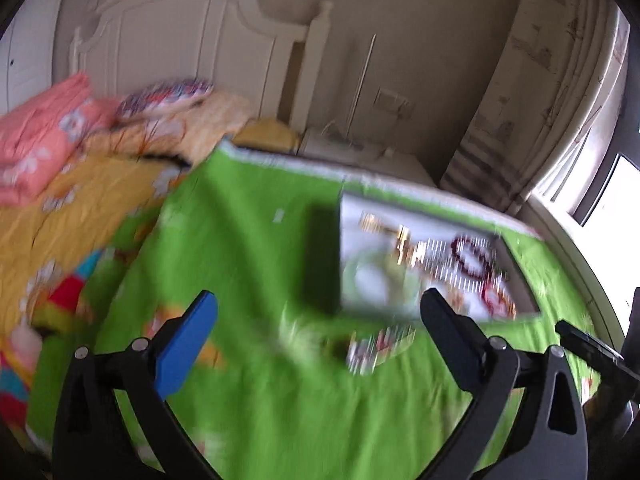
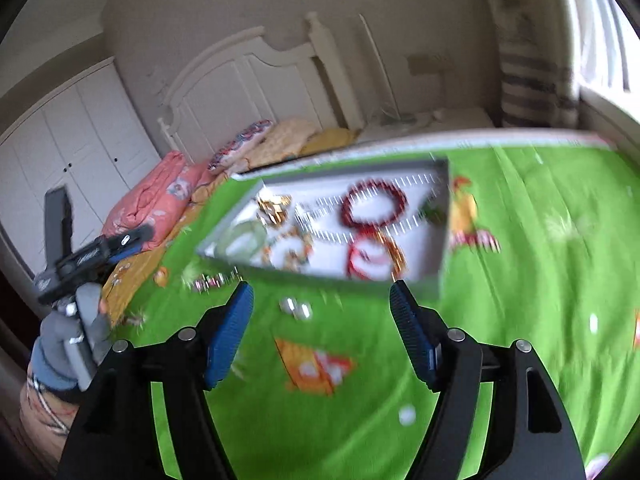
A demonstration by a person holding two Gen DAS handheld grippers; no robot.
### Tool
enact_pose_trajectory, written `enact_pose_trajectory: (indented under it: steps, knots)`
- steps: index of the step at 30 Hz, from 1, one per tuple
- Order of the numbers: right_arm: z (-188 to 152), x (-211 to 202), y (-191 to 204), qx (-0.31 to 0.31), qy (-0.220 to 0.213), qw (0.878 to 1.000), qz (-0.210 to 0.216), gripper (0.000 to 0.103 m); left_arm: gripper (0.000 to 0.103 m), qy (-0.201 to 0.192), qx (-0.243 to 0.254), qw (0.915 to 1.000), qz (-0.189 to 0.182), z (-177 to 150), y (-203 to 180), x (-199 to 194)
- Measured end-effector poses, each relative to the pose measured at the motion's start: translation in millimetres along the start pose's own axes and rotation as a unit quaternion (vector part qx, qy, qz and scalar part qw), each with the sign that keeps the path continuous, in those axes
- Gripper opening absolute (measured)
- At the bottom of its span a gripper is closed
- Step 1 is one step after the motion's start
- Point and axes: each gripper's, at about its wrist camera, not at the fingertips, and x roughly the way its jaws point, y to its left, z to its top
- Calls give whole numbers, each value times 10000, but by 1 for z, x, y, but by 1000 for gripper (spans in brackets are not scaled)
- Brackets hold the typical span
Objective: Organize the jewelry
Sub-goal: 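Withdraw both grippers and move the right gripper to the flower brooch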
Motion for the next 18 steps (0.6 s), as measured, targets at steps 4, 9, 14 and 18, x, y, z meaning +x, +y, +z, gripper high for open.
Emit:
enact_pose_trajectory:
  steps: [4,9,14,18]
  knots:
    - [-10,1,12,-246,32,9996,-134,69,100,343,-294,9988,-203,-36,9,-5]
    - [-24,14,41,-870,277,9950,-392,69,100,668,-213,9972,-259,-59,3,4]
    - [-26,22,47,-1009,488,9925,-488,69,100,816,-173,9960,-310,-63,2,11]
    - [-26,24,45,-959,514,9928,-509,69,101,805,-258,9957,-390,-62,4,12]
